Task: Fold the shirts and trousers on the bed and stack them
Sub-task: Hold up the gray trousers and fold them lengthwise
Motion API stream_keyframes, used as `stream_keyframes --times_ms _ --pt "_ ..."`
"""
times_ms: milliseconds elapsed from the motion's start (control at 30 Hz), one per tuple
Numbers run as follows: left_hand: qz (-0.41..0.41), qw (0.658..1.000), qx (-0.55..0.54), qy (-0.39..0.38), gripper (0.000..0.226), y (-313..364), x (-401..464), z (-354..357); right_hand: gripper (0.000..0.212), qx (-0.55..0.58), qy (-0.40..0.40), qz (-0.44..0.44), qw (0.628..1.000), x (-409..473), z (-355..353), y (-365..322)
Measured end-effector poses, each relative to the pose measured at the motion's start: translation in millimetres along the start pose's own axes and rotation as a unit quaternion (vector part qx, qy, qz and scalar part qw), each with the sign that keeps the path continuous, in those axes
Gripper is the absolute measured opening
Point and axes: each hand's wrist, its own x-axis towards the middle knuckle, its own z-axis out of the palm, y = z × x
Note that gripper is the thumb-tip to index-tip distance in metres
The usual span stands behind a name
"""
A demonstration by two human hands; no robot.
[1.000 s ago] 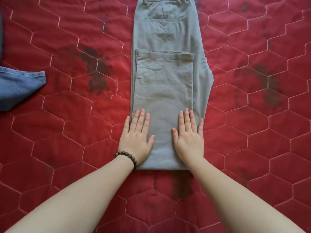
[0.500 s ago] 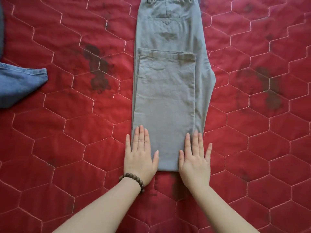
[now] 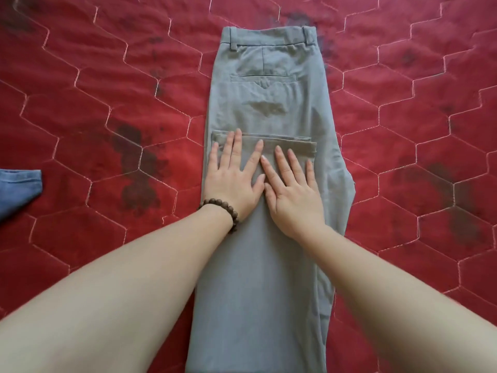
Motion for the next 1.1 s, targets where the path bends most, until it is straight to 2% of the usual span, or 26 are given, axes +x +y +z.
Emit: stream_keyframes --times_ms 67,200,267,333,367,433,533,633,700,767,833,900,1000,1033,1100 --pt "-0.017 1.000 0.003 0.013 0.069 -5 25 -4 0.056 -0.030 -0.001 -0.013 0.999 26 -7 15" --pt "-0.059 0.998 -0.024 0.026 0.072 -8 45 -6 0.059 -0.072 0.004 0.098 0.993 54 -19 51" --pt "-0.059 0.998 -0.027 0.025 0.073 -8 45 -6 0.058 -0.077 0.039 0.099 0.991 58 -23 49" --pt "-0.058 0.997 -0.033 0.024 0.073 -8 44 -6 0.055 -0.016 0.072 0.010 0.997 70 -30 37" --pt "-0.057 0.997 -0.036 0.025 0.073 -8 45 -6 0.054 0.020 0.057 -0.058 0.996 81 -33 32" --pt "-0.053 0.997 -0.042 0.030 0.072 -8 45 -5 0.053 0.051 -0.024 -0.161 0.985 109 -37 27" --pt "-0.054 0.997 -0.047 0.041 0.070 -9 44 -3 0.052 -0.013 -0.069 -0.240 0.968 157 -39 32" --pt "-0.054 0.997 -0.042 0.043 0.072 -9 45 -2 0.052 -0.089 -0.045 -0.295 0.950 199 -42 40" --pt "-0.053 0.997 -0.041 0.046 0.074 -9 45 -1 0.052 -0.101 -0.030 -0.300 0.948 225 -46 40" --pt "-0.051 0.996 -0.042 0.052 0.074 -10 45 0 0.054 -0.096 -0.025 -0.292 0.951 243 -48 36" --pt "-0.053 0.996 -0.039 0.056 0.075 -9 45 1 0.054 -0.085 -0.014 -0.241 0.967 256 -51 36" --pt "-0.052 0.996 -0.040 0.055 0.075 -10 44 0 0.055 -0.088 0.007 -0.113 0.990 265 -56 51" --pt "-0.053 0.996 -0.045 0.057 0.073 -10 44 1 0.059 -0.144 0.031 0.048 0.988 270 -71 92" --pt "-0.053 0.996 -0.045 0.057 0.073 -9 44 1 0.059 -0.136 0.052 0.067 0.987 266 -76 101" --pt "-0.054 0.996 -0.044 0.057 0.073 -9 44 0 0.058 -0.077 0.102 0.039 0.991 246 -77 94"
